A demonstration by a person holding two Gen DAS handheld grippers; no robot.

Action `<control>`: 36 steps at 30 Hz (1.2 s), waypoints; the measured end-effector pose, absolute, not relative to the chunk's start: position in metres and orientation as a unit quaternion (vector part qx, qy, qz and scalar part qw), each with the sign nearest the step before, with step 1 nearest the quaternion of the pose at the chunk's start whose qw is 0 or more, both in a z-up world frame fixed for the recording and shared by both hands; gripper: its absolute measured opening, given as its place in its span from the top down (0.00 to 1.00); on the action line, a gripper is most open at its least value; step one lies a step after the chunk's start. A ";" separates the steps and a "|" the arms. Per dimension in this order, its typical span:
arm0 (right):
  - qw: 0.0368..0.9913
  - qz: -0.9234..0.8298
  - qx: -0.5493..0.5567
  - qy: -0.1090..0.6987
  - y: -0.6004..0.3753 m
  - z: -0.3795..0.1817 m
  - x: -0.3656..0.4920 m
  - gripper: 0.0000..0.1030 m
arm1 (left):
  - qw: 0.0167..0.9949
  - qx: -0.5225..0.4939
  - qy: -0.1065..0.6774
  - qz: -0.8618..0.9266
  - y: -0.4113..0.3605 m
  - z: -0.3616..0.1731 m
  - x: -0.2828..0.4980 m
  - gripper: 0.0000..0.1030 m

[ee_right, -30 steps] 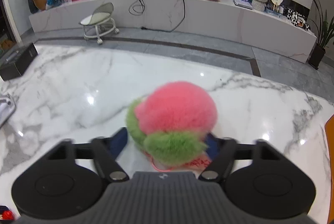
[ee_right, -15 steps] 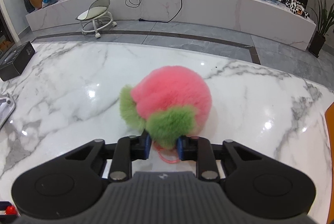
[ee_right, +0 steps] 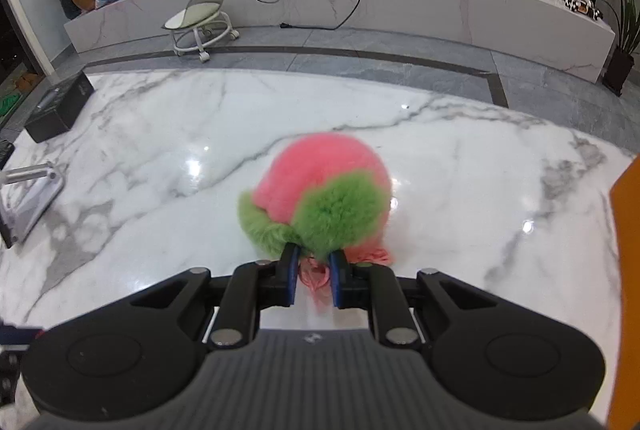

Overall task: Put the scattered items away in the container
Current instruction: 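Close the right gripper on the pink-green pompom ball while the left gripper holds the bottle, then lift the pompom ball with the right gripper while the left gripper holds the bottle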

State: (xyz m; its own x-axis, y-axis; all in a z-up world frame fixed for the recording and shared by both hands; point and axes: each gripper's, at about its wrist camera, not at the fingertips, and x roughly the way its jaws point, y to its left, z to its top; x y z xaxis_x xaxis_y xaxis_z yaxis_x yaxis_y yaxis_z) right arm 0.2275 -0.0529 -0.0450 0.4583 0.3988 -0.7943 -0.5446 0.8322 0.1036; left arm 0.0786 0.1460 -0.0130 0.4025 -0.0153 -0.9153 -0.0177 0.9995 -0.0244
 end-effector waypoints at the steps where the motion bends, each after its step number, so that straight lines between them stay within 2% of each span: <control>1: 0.850 0.279 -0.080 0.439 -0.057 -0.041 0.226 0.83 | 0.841 -0.021 0.541 0.001 0.146 -0.009 0.079 0.82; 6: 0.852 0.286 -0.061 0.435 -0.074 -0.017 0.217 0.83 | 0.851 -0.035 0.523 0.010 0.148 0.002 0.080 0.82; 7: 0.852 0.289 -0.058 0.433 -0.076 -0.012 0.215 0.99 | 0.852 -0.037 0.523 0.011 0.148 0.003 0.081 0.82; 12: 0.855 0.300 -0.045 0.422 -0.084 0.010 0.204 1.00 | 0.855 -0.041 0.517 0.010 0.144 0.006 0.083 0.82; 17: 0.853 0.295 -0.052 0.426 -0.090 0.008 0.204 1.00 | 0.856 -0.040 0.516 0.004 0.138 0.008 0.082 0.82; 18: 0.853 0.293 -0.053 0.429 -0.092 0.006 0.204 0.90 | 0.855 -0.039 0.517 0.004 0.137 0.007 0.082 0.82; 20: 0.848 0.293 -0.048 0.439 -0.094 -0.002 0.207 0.59 | 0.854 -0.037 0.519 0.003 0.135 0.006 0.082 0.82; 21: 0.847 0.293 -0.045 0.442 -0.094 -0.005 0.208 0.35 | 0.853 -0.036 0.520 0.002 0.134 0.005 0.082 0.82; 22: 0.847 0.293 -0.044 0.441 -0.093 -0.008 0.208 0.24 | 0.853 -0.035 0.521 0.001 0.134 0.005 0.082 0.82; 24: 0.843 0.297 -0.061 0.443 -0.085 -0.015 0.204 0.21 | 0.852 -0.034 0.523 -0.002 0.133 0.003 0.081 0.82; 27: 0.834 0.307 -0.098 0.449 -0.068 -0.026 0.196 0.12 | 0.850 -0.033 0.525 -0.003 0.135 0.002 0.081 0.82; 31: 0.828 0.284 -0.155 0.457 -0.051 -0.049 0.192 0.12 | 0.851 -0.033 0.525 -0.006 0.136 0.003 0.080 0.82; 36: 0.817 0.269 -0.166 0.483 -0.043 -0.068 0.193 0.14 | 0.851 -0.034 0.525 -0.009 0.139 0.004 0.078 0.82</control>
State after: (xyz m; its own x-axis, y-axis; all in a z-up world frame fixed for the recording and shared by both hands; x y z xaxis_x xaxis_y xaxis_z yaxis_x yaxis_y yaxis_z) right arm 0.1935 -0.0428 -0.0681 0.3895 0.2787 -0.8779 -0.5994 0.8003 -0.0119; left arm 0.0781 0.1387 0.0038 0.4494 -0.0505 -0.8919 -0.0199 0.9976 -0.0665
